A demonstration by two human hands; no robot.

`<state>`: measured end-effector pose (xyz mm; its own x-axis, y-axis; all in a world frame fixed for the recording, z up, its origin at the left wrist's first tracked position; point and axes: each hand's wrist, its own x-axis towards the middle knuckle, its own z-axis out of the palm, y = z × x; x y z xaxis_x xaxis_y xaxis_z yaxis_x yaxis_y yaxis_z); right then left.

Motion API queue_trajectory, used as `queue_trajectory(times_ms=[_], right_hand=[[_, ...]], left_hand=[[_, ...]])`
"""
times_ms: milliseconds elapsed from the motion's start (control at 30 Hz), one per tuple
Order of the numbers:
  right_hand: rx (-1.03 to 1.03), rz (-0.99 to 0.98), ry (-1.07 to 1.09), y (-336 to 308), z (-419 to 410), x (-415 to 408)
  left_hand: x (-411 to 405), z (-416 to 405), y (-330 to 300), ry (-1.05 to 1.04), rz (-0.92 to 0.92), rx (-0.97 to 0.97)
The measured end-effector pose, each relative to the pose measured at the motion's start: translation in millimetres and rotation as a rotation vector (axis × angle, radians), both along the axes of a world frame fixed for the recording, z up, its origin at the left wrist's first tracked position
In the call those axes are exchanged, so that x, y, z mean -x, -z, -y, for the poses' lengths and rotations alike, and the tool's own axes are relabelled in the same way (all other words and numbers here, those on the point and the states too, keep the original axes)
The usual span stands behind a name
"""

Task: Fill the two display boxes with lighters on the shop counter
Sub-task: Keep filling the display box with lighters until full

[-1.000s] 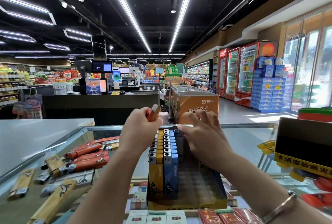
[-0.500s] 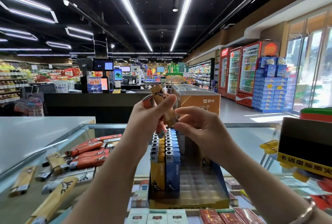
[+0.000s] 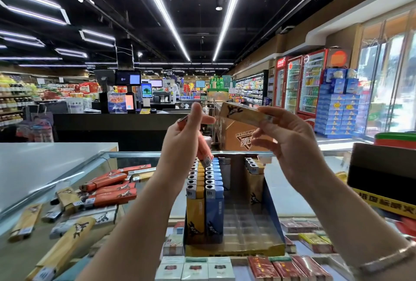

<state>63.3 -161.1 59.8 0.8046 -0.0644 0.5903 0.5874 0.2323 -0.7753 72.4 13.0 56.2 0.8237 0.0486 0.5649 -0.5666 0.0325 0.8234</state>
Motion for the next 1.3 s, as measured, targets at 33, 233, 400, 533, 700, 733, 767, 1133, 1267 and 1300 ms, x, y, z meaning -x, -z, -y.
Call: queue_trajectory(times_ms=[33, 233, 400, 533, 700, 733, 767, 1133, 1267, 1300], right_hand=[[0.009, -0.003, 0.032, -1.8, 4.0, -0.6], [0.138, -0.057, 0.125, -5.5, 19.7, -3.7], [0.459, -0.032, 0.081, -7.9, 29.6, -0.8], [0.805, 0.003, 0.109, -6.0, 25.9, 1.3], [1.041, 0.007, 0.130, -3.9, 22.0, 0.2], [1.065, 0.006, 0.136, -3.3, 21.5, -0.6], [1.085, 0.006, 0.143, -2.5, 20.9, -1.3], [1.218, 0.062, 0.249, 1.5, 17.1, -3.8], [1.295, 0.048, 0.272, 2.8, 16.1, -7.4], [1.302, 0.044, 0.276, 2.6, 17.2, -7.8]], left_hand=[[-0.1, -1.9, 0.4, -0.013, -0.013, -0.005], [-1.7, -2.3, 2.9, -0.010, -0.110, -0.036], [-7.1, -6.4, 5.4, -0.025, -0.159, -0.047], [-10.2, -6.3, 7.6, -0.023, -0.176, -0.046], [-10.6, -5.2, 7.9, -0.022, -0.172, -0.051], [-10.8, -5.3, 7.9, -0.018, -0.169, -0.053], [-11.0, -5.3, 7.8, -0.015, -0.167, -0.056], [-10.6, -3.1, 8.2, 0.011, -0.167, -0.049], [-10.6, -4.3, 7.8, 0.021, -0.165, -0.027], [-10.4, -4.3, 7.8, 0.027, -0.163, -0.028]])
